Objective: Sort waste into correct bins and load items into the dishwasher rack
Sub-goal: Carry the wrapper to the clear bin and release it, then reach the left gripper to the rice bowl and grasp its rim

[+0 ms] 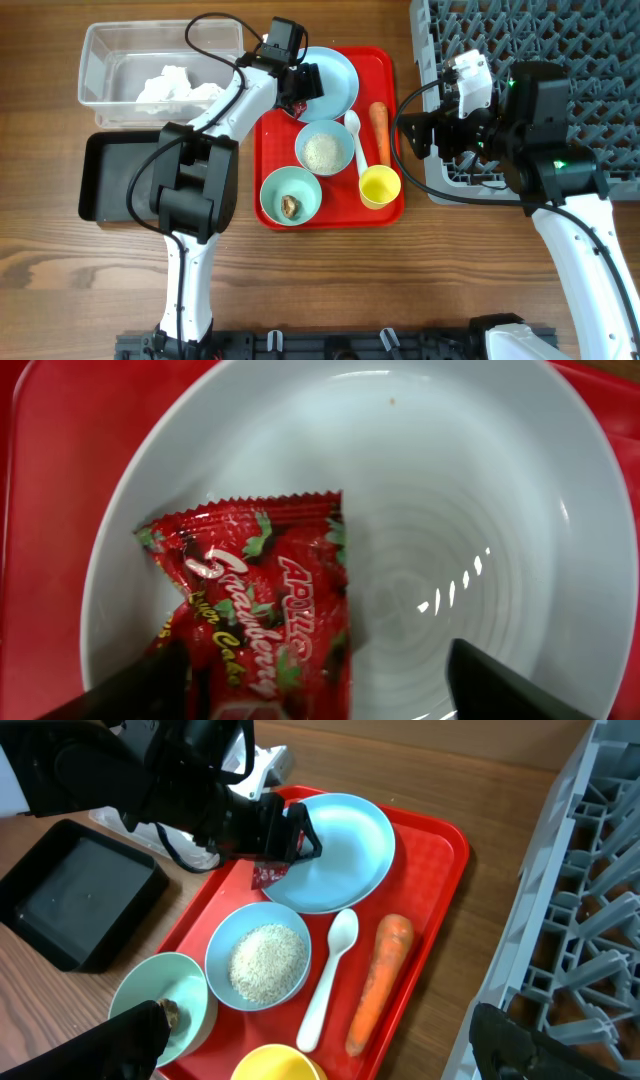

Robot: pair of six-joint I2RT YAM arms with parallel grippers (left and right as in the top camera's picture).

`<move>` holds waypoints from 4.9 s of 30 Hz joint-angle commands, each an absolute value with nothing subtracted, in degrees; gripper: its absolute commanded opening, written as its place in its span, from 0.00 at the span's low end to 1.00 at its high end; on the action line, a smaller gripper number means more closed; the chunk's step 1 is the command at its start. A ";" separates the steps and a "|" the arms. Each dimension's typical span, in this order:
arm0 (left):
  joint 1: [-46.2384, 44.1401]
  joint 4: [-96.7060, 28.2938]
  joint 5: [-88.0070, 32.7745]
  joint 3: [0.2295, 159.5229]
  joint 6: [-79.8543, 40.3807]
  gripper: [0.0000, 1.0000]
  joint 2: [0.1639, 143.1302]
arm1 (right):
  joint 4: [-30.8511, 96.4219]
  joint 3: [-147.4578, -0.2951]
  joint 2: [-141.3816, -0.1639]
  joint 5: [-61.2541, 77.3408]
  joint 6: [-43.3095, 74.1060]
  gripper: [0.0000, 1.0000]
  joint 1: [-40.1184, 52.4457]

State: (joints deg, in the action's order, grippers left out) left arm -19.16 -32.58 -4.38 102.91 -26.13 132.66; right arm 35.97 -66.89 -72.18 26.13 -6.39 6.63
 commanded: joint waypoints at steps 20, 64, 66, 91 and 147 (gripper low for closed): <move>-19.59 -41.76 -6.92 106.10 -25.50 0.04 120.29 | 35.00 -67.90 -72.93 26.63 -5.85 1.00 6.50; -0.34 -46.59 -6.61 106.10 -27.40 0.99 112.27 | 27.42 -67.90 -72.93 26.72 -3.75 1.00 6.50; -1.13 -46.98 -6.61 106.10 -26.96 0.99 111.15 | 27.59 -67.90 -72.93 26.68 -2.83 1.00 6.50; -9.91 -56.66 -6.37 106.10 -20.51 0.99 105.30 | 30.33 -68.12 -72.31 27.03 -4.54 1.00 6.50; -35.86 -59.00 -0.78 105.97 -13.98 0.79 124.64 | 51.96 -80.99 -79.20 -0.03 13.43 1.00 -6.61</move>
